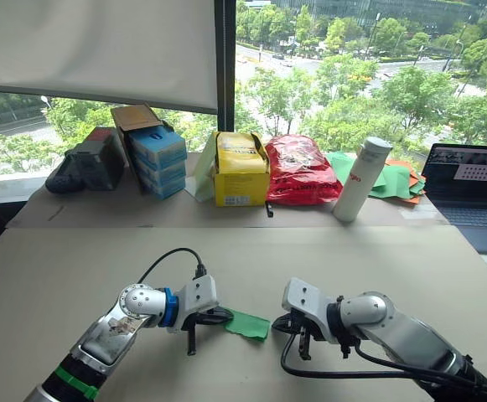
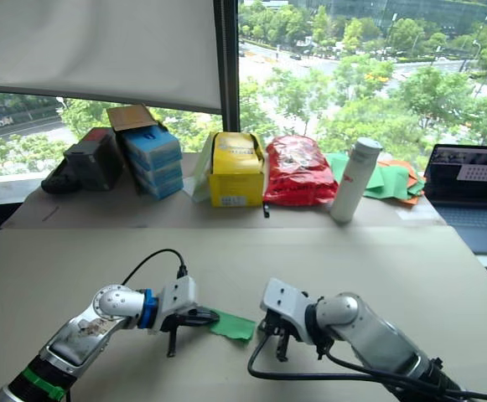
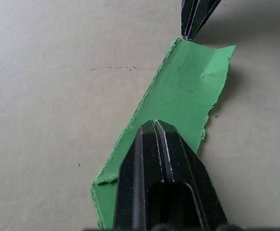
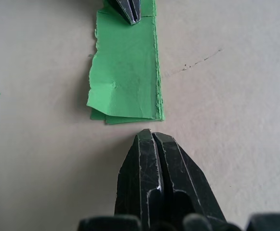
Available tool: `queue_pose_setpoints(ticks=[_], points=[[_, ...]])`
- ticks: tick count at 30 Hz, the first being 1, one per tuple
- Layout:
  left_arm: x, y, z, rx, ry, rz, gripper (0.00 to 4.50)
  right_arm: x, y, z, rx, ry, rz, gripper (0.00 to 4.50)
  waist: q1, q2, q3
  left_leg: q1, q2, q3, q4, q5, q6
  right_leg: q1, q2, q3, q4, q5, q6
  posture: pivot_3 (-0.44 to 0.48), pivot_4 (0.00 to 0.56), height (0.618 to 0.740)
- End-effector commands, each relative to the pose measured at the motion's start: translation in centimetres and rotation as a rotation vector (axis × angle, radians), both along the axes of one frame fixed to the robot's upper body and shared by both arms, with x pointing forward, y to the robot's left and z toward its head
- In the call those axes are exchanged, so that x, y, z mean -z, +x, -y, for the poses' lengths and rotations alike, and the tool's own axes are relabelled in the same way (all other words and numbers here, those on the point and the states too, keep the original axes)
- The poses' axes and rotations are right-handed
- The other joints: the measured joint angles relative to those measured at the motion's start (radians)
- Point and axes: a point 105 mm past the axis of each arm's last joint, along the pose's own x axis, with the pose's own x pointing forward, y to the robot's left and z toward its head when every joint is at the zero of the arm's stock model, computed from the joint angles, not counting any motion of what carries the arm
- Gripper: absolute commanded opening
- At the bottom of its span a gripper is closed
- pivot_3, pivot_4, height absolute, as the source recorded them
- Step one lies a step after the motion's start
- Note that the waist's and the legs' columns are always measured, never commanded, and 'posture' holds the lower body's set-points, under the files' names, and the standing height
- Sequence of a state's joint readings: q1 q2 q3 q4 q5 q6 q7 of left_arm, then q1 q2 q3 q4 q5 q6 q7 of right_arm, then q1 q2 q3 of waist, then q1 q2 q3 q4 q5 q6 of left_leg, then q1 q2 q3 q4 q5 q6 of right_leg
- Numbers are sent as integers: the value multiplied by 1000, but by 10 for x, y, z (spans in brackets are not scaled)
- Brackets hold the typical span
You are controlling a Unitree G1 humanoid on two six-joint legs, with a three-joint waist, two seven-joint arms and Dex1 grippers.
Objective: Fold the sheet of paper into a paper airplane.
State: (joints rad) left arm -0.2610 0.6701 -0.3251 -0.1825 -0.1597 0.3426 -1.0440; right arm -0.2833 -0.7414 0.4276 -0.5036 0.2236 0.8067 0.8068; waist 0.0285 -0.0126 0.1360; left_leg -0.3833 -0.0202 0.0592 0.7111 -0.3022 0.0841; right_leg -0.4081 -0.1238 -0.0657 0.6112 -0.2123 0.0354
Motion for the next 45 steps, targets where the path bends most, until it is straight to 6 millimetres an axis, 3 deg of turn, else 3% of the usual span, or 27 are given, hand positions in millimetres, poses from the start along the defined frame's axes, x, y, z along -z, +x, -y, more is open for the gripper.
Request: queue_pose_setpoints(ticks=[1, 4, 9, 15, 23, 30, 37, 45], points=[[12, -1, -5, -15, 40, -32, 0, -13, 3, -7, 24, 110, -6, 59, -2, 0, 0, 0, 0, 0, 0, 0, 0, 0, 0, 0, 0, 0, 0, 0, 150, 740], [11, 0, -5, -14, 41, -29, 0, -42, 3, -23, -17, 250, 56, 59, -5, 1, 1, -3, 0, 0, 0, 4, -6, 0, 0, 0, 1, 0, 0, 0, 150, 740], [9, 2, -5, -11, 37, -22, 0, -46, -1, -36, -45, 307, 56, 59, -6, 1, 1, -4, 0, 0, 0, 4, -7, -1, 0, 0, 1, 0, 0, 0, 150, 740], [5, 6, 3, 30, 37, -4, 0, -14, -2, -40, -48, 187, 28, 59, -6, 1, 1, -6, -2, 1, 0, 4, -7, -8, 3, -1, 2, 0, 0, 0, 150, 740], [6, 9, 17, 135, 75, 13, 0, 32, -4, -20, 25, 16, -93, 59, -6, 1, 0, -7, -2, 2, 0, 4, -7, -9, 6, 0, 3, 1, 0, 0, 150, 740], [16, 8, 18, 221, 163, 15, 0, 36, -8, -20, 30, 1, -118, 59, -6, 0, 0, -1, 0, 1, 0, 0, 0, -1, 8, 0, 0, 0, 0, 0, 150, 740], [26, 3, 4, 238, 213, 0, 0, 35, -5, -20, 54, 0, -106, 59, -11, 1, -1, 1, 1, 1, 0, -1, 0, 0, 4, 0, 0, 0, 0, 0, 150, 740], [30, 6, -29, 156, 262, -6, 0, 36, -3, -21, 64, -5, -102, 59, -20, 3, -5, 3, 1, 1, -1, -1, -1, 1, 1, -1, 0, 0, -1, 0, 150, 740]])
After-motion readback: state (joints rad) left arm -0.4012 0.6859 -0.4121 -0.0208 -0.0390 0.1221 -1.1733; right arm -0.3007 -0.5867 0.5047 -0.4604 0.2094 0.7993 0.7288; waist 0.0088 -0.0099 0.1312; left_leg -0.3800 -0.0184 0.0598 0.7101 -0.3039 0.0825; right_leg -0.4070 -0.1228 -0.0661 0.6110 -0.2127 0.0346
